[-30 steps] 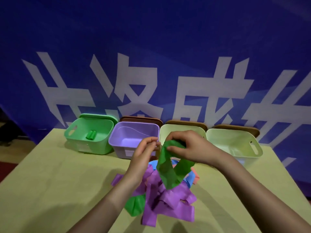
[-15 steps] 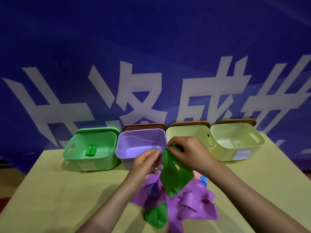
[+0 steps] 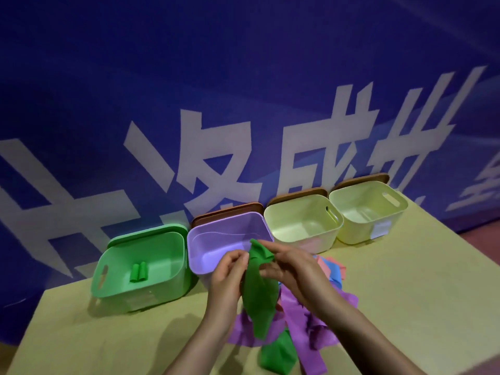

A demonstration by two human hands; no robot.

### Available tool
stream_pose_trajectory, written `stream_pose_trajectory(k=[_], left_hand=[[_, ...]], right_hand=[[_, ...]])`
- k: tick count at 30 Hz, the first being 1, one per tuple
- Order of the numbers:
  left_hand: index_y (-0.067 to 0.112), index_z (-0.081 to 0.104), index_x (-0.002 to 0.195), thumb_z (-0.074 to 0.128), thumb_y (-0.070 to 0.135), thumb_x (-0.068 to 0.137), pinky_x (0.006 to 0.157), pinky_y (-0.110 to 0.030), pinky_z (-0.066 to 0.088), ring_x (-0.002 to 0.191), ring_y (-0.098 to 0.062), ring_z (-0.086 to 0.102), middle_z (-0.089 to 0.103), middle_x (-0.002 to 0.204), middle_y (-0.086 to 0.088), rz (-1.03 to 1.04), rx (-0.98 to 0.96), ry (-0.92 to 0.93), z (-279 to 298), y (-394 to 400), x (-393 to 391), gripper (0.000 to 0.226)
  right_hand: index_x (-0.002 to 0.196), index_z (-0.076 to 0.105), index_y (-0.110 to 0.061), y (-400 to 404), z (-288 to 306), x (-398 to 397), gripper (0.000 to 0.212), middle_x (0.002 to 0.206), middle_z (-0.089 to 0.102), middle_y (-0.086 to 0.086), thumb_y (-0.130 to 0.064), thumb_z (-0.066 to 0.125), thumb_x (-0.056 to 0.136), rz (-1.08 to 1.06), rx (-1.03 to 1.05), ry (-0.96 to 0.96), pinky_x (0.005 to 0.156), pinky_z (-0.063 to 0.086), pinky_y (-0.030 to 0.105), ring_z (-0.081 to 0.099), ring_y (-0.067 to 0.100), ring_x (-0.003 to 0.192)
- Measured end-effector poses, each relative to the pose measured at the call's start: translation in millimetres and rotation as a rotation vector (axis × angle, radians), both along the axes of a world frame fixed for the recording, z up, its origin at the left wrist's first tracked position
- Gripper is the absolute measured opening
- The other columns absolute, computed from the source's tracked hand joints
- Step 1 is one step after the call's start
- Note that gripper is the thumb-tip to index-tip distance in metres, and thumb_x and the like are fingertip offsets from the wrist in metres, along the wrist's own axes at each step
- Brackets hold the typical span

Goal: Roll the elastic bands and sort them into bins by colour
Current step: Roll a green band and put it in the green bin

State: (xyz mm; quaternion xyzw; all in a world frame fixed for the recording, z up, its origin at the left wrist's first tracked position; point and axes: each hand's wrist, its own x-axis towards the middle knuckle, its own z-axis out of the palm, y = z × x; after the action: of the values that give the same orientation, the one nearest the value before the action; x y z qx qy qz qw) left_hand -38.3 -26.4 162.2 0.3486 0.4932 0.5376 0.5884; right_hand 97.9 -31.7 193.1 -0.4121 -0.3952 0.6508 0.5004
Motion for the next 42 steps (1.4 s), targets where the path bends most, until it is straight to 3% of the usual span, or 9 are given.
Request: stream_pose_trajectory(k=[3, 8, 12, 16, 21, 27, 32, 37, 42], left_hand=[[0.011, 0.061, 0.097, 0.055, 0.012, 0.093, 0.065, -0.031, 0.047, 0.074, -0.02, 0.062, 0.068, 0.082, -0.01, -0.016, 0.033, -0.007, 3, -1, -5, 0.007], [0.006, 0.064, 0.097, 0.053, 0.008, 0.094, 0.068, -0.027, 0.05, 0.08, -0.02, 0.063, 0.07, 0.088, -0.008, -0.045, 0.049, -0.006, 4, -11, -11, 0.012], [0.009, 0.069, 0.096, 0.049, 0.012, 0.095, 0.066, -0.022, 0.052, 0.079, -0.017, 0.065, 0.072, 0.09, -0.009, -0.07, 0.013, -0.032, 2, -14, -22, 0.02], [0.01, 0.071, 0.101, 0.045, 0.025, 0.097, 0.066, -0.027, 0.052, 0.079, -0.019, 0.065, 0.072, 0.093, -0.014, -0.064, -0.01, -0.048, 2, -15, -38, 0.03], [0.012, 0.072, 0.104, 0.044, 0.046, 0.084, 0.082, -0.033, 0.05, 0.094, -0.021, 0.068, 0.073, 0.104, -0.011, -0.078, 0.025, -0.047, 3, -14, -54, 0.048], [0.007, 0.072, 0.086, 0.059, 0.014, 0.09, 0.069, -0.018, 0.052, 0.079, -0.014, 0.066, 0.074, 0.082, -0.005, 0.016, 0.164, 0.137, 8, -9, -58, 0.014], [0.008, 0.068, 0.088, 0.06, 0.015, 0.09, 0.076, -0.038, 0.055, 0.079, -0.022, 0.068, 0.072, 0.082, -0.008, -0.061, 0.103, 0.102, 7, 1, -59, 0.011], [0.009, 0.067, 0.091, 0.061, 0.013, 0.089, 0.077, -0.041, 0.055, 0.082, -0.023, 0.068, 0.072, 0.084, -0.008, -0.062, 0.112, 0.096, 13, 2, -56, 0.008], [0.011, 0.069, 0.094, 0.064, 0.01, 0.087, 0.078, -0.036, 0.055, 0.084, -0.02, 0.068, 0.073, 0.087, -0.004, -0.006, 0.152, 0.06, 26, 1, -49, 0.009]], right_hand=[[0.119, 0.059, 0.003, -6, -5, -9, 0.031, 0.08, 0.072, 0.007, -0.002, 0.036, 0.1, -0.094, -0.036, 0.091, 0.066, 0.056, 0.022, 0.07, 0.016, 0.071], [0.123, 0.056, -0.008, -10, -11, -21, 0.029, 0.075, 0.069, 0.007, -0.006, 0.052, 0.094, -0.131, -0.053, 0.083, 0.065, 0.057, 0.024, 0.067, 0.014, 0.064], [0.111, 0.054, 0.008, -6, -13, -33, 0.021, 0.062, 0.065, 0.008, -0.001, 0.055, 0.092, -0.142, -0.05, 0.064, 0.056, 0.055, 0.023, 0.063, 0.015, 0.053], [0.084, 0.058, 0.001, -2, -18, -44, 0.008, 0.059, 0.059, 0.007, -0.004, 0.064, 0.087, -0.188, 0.047, -0.164, 0.044, 0.04, 0.018, 0.052, 0.013, 0.045], [0.064, 0.063, -0.015, 4, -25, -51, 0.02, 0.058, 0.048, -0.007, -0.009, 0.076, 0.078, -0.31, 0.265, -0.481, 0.056, 0.034, 0.015, 0.041, 0.003, 0.055], [0.066, 0.063, -0.027, 5, -24, -48, 0.023, 0.071, 0.054, -0.005, -0.013, 0.075, 0.08, -0.349, 0.377, -0.628, 0.065, 0.038, 0.014, 0.054, 0.004, 0.068], [0.069, 0.062, -0.024, 6, -21, -43, 0.021, 0.073, 0.057, -0.006, -0.012, 0.074, 0.081, -0.352, 0.419, -0.671, 0.067, 0.039, 0.014, 0.056, 0.006, 0.074], [0.072, 0.064, -0.021, 8, -16, -40, 0.016, 0.077, 0.057, -0.006, -0.011, 0.073, 0.082, -0.363, 0.449, -0.697, 0.067, 0.038, 0.012, 0.056, 0.006, 0.076], [0.077, 0.064, -0.033, 11, -13, -36, 0.013, 0.08, 0.06, -0.013, -0.043, 0.059, 0.082, -0.336, 0.518, -0.661, 0.068, 0.045, 0.021, 0.059, 0.009, 0.079]])
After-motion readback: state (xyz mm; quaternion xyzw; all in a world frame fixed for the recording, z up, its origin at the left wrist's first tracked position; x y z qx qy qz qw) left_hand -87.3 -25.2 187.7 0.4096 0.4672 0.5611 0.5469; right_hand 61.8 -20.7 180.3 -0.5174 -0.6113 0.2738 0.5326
